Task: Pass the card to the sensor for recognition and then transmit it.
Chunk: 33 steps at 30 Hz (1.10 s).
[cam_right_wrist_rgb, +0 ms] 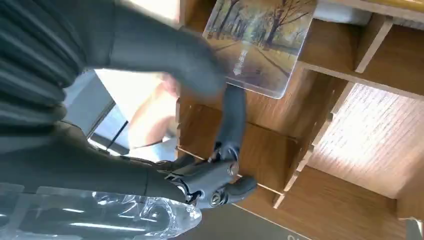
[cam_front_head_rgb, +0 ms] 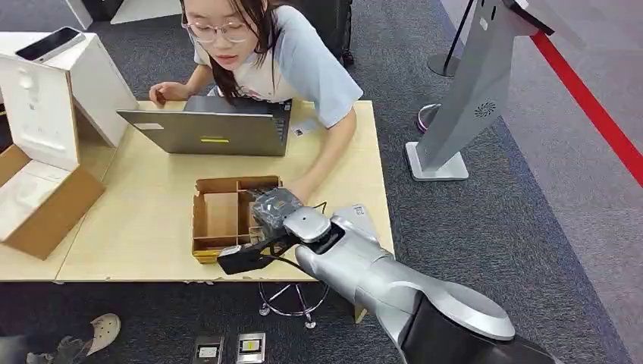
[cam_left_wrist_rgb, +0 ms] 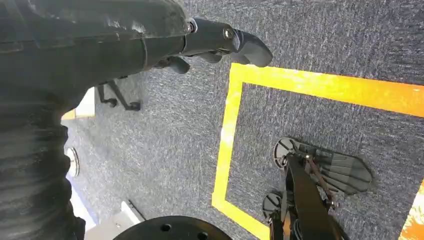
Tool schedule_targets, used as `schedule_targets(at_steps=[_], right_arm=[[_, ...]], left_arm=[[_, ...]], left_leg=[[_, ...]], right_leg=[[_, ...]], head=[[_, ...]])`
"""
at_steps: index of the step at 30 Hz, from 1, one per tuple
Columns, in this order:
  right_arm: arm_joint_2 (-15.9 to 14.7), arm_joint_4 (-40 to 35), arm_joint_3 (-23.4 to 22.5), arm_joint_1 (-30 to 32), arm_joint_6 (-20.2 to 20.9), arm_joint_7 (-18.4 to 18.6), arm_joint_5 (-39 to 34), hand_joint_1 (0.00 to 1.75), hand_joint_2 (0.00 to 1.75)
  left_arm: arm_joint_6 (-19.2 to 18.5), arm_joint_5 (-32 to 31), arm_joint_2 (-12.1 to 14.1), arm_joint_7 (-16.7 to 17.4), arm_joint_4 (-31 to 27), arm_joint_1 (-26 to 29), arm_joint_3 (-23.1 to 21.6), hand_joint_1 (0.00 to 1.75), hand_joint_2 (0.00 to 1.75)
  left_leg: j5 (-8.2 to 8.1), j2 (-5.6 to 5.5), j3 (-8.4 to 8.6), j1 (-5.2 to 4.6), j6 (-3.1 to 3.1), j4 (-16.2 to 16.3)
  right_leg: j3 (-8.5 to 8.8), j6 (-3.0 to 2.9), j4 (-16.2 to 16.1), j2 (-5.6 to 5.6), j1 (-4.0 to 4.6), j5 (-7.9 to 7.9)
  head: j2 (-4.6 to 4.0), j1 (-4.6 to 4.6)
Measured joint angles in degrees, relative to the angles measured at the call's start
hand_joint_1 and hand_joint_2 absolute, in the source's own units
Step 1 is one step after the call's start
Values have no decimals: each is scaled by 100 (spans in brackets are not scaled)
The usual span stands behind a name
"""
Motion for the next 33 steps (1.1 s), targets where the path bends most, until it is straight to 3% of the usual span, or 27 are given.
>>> schedule_targets(at_steps=[7, 8, 9, 10, 11, 33], right_arm=[[44, 4, 0, 7, 2, 7, -4, 175, 175], [48, 7, 0, 9, 2, 4, -9, 166, 175], [55, 7, 0, 13, 2, 4, -11, 110, 175], [59, 11, 0, 14, 0, 2, -13, 9, 175], [59, 13, 0, 15, 0, 2, -18, 0, 175], [87, 46, 0, 91, -50, 37, -39, 0, 175]], left_arm=[[20, 37, 0, 0, 0, 0, 0, 0, 175], [24, 37, 0, 0, 0, 0, 0, 0, 175], [28, 37, 0, 0, 0, 0, 0, 0, 175], [31, 37, 0, 0, 0, 0, 0, 0, 175], [33, 37, 0, 0, 0, 0, 0, 0, 175], [11, 13, 0, 0, 0, -1, 0, 0, 175]], left_leg=[[1, 1, 0, 0, -1, 0], [1, 1, 0, 0, -1, 0], [1, 1, 0, 0, -1, 0], [1, 1, -1, 0, -1, 0], [1, 1, -1, 0, -1, 0], [1, 0, -1, 0, -1, 0]], right_leg=[[0, 0, 1, 2, 0, 1], [0, 0, 1, 2, 0, 1], [0, 0, 1, 2, 0, 1], [0, 0, 1, 2, 0, 1], [0, 0, 1, 2, 0, 1], [0, 0, 1, 1, 0, 1]], head=[[0, 0], [0, 0], [0, 0], [0, 0], [0, 0], [0, 0]])
